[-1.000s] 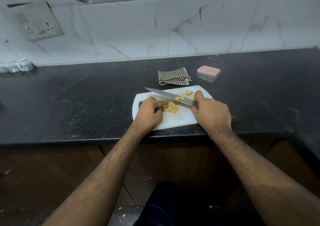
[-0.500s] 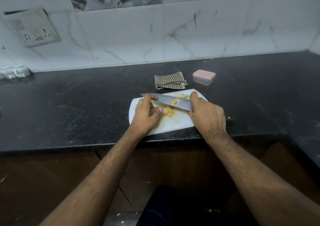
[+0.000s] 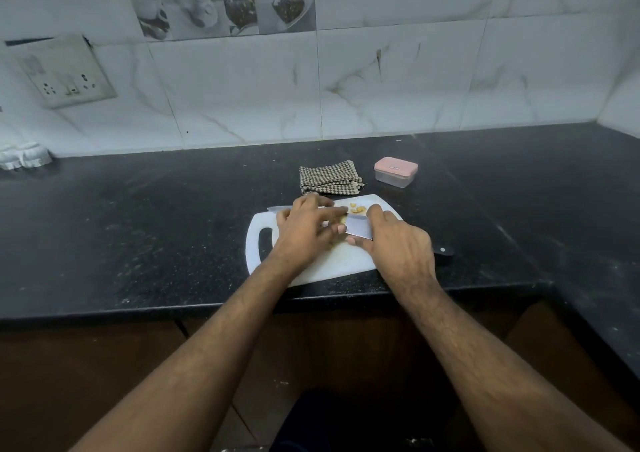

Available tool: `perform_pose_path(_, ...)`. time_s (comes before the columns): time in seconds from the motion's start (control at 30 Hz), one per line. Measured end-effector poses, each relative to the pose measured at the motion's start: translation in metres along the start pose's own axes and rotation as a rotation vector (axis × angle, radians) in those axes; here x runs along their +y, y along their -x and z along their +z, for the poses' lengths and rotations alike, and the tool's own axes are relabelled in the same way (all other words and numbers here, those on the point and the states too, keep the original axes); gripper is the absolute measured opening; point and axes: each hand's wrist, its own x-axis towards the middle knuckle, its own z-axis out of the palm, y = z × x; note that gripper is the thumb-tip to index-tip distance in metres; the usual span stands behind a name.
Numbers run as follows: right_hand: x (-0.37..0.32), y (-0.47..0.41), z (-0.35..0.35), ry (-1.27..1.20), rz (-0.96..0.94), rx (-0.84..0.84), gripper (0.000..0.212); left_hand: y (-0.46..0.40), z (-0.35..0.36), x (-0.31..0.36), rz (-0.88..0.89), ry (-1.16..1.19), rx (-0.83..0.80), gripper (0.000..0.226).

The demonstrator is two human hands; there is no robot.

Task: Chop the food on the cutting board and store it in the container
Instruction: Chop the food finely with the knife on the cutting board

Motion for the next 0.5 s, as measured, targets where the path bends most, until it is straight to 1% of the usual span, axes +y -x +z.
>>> perform_pose_path(0.13,0.0,-0.001,0.002,0.028,-0.031,0.01,0.059,-0.006,-0.003,-0.014,-0.079,0.312,-0.062,0.013)
perform_pose_path(0.2,-0.001,-0.001,0.002,0.032,-0.039,0.018,0.059,-0.005,-0.007,-0.01,-0.153,0.543,-0.092,0.01)
perform_pose_path(0.23,-0.001,0.0,0.001,0.036,-0.038,0.016,0.059,-0.005,-0.009,-0.007,-0.171,0.589,-0.094,0.008)
perform_pose_path(0.3,-0.001,0.0,0.0,0.035,-0.037,-0.007,0.057,-0.008,-0.009,-0.004,-0.166,0.539,-0.066,0.004)
perform_pose_path(0.33,-0.002,0.0,0.0,0.024,-0.034,-0.023,0.056,-0.011,-0.008,-0.002,-0.17,0.496,-0.063,0.005)
perform_pose_path(0.43,-0.001,-0.001,-0.002,0.004,-0.021,-0.026,0.055,-0.026,-0.009,0.003,-0.132,0.249,-0.054,0.011)
perform_pose_path(0.5,-0.001,-0.001,-0.001,0.002,-0.032,-0.029,0.053,-0.037,-0.01,0.007,-0.097,0.177,-0.029,0.013)
